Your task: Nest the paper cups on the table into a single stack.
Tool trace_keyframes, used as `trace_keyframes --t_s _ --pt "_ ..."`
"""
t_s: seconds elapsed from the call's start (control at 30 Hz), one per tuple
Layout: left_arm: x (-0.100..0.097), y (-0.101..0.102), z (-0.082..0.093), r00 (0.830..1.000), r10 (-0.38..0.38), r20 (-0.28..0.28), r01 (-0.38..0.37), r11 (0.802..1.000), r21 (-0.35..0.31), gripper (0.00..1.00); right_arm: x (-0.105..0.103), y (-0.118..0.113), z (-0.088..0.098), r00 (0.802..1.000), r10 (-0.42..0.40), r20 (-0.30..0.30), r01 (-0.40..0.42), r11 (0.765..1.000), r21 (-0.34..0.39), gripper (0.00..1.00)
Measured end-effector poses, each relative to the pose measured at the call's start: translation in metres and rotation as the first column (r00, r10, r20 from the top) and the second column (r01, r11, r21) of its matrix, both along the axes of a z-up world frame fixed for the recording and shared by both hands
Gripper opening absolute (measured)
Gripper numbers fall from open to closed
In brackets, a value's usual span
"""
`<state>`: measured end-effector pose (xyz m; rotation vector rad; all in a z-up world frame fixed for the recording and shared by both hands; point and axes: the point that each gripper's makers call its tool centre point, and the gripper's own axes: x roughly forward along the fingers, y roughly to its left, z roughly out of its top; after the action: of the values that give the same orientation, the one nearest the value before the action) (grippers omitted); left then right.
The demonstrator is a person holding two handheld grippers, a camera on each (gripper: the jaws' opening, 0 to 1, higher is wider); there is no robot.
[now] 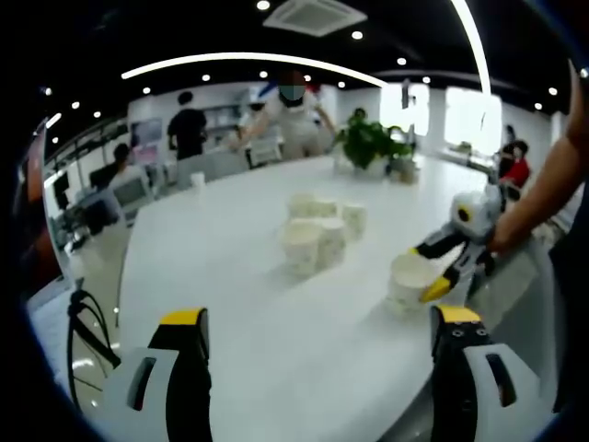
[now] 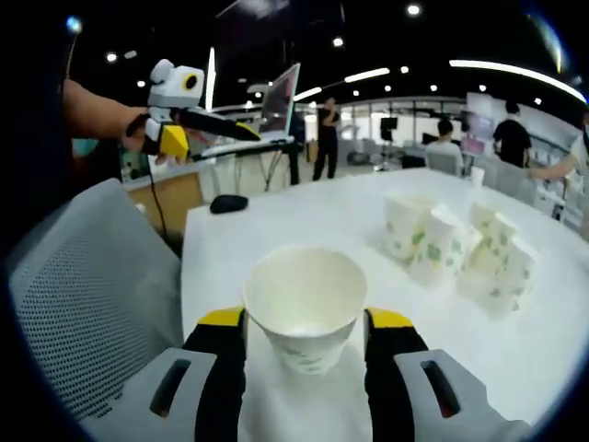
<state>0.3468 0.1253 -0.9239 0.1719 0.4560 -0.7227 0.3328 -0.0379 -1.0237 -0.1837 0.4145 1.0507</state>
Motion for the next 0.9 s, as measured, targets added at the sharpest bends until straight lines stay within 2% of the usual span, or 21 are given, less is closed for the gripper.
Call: trace_keyframes --t_s 0.03,0.27,0.43,0.47,0.6,0.7,0.8,0.9 --pt "0.001 0.000 0.000 1.000 -0.001 0.000 0.001 1.000 0.000 1.00 0.001 -0.002 0.004 1.000 0.003 0.008 -0.003 1.000 0.001 0.54" --pt "0.004 0.000 0.002 1.000 -0.006 0.005 0.006 1.000 -0.002 1.00 0.011 -0.014 0.027 0.999 -0.015 0.031 0.015 1.000 0.028 0.76" --pt "0.005 -0.002 0.001 1.000 -0.009 0.007 0.009 1.000 -0.008 1.00 0.020 -0.030 0.043 0.998 -0.045 0.043 0.044 0.999 0.031 0.84" --pt "0.005 -0.003 0.001 1.000 -0.009 0.011 0.009 1.000 -0.010 1.00 0.021 -0.036 0.042 0.998 -0.051 0.041 0.051 0.999 0.009 0.86" --pt "0.004 -0.004 -0.003 1.000 -0.003 0.009 0.004 1.000 -0.025 1.00 0.026 -0.053 0.054 0.993 -0.107 0.052 0.106 0.994 0.031 0.88" --pt "0.001 -0.007 -0.007 1.000 -0.020 0.020 0.020 0.999 -0.029 1.00 0.030 -0.066 0.057 0.984 -0.178 0.016 0.177 0.983 0.046 0.94" --pt "0.002 -0.008 -0.007 0.999 -0.019 0.027 0.020 0.999 -0.037 1.00 0.032 -0.077 0.067 0.976 -0.211 0.049 0.208 0.976 0.065 0.94" --pt "0.003 -0.008 -0.005 0.999 -0.013 0.035 0.015 0.998 -0.057 1.00 0.031 -0.089 0.068 0.965 -0.257 0.053 0.254 0.966 0.059 0.96"
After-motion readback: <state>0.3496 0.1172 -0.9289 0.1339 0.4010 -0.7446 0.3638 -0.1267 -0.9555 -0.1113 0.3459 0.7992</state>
